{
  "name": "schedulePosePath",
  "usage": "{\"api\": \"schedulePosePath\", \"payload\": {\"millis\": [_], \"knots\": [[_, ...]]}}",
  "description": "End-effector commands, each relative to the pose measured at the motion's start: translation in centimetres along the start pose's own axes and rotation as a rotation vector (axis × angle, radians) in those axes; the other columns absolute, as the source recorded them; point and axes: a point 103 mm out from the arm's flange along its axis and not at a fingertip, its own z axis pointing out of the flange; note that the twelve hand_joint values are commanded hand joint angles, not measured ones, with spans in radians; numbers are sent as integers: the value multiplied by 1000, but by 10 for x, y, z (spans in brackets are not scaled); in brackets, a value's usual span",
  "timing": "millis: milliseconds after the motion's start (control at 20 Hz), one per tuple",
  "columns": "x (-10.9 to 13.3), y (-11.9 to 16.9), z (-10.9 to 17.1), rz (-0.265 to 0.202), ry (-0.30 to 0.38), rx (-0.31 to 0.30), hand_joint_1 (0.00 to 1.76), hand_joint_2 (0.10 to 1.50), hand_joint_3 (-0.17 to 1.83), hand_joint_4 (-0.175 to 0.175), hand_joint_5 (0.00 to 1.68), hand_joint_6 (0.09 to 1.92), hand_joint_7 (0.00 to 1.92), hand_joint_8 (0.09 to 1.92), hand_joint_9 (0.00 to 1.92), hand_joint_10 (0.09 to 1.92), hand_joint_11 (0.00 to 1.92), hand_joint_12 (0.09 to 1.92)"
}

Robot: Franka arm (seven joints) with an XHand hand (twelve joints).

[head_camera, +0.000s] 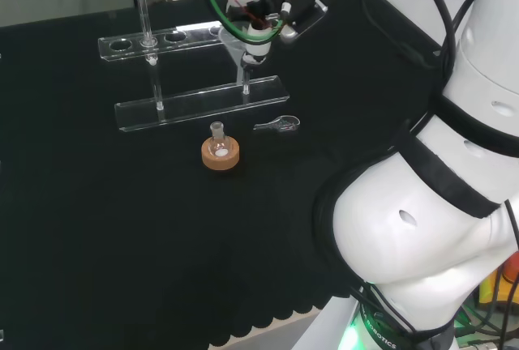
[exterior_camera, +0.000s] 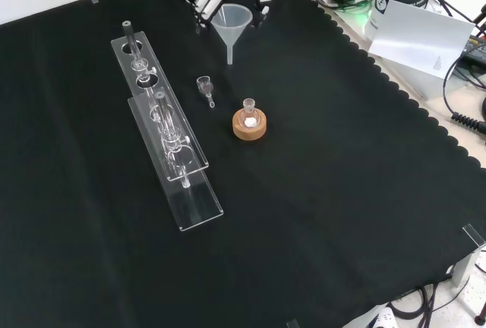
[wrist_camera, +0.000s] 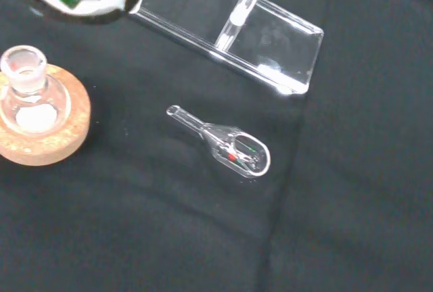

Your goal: Put the funnel back on the funnel stand.

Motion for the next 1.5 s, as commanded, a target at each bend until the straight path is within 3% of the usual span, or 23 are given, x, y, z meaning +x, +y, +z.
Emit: {"api": "schedulePosePath", "payload": {"millis": [50, 650, 1500], "knots": [[-18, -4, 3, 22, 11, 2, 859, 626, 672, -25, 450, 704, 562, 852, 713, 627, 348, 1320], [-61, 9, 2, 71, 48, -4, 859, 625, 675, -25, 446, 722, 560, 851, 712, 628, 350, 1320], [-153, 71, -13, 95, 57, 0, 859, 624, 677, -24, 444, 739, 560, 851, 713, 629, 352, 1319]]}}
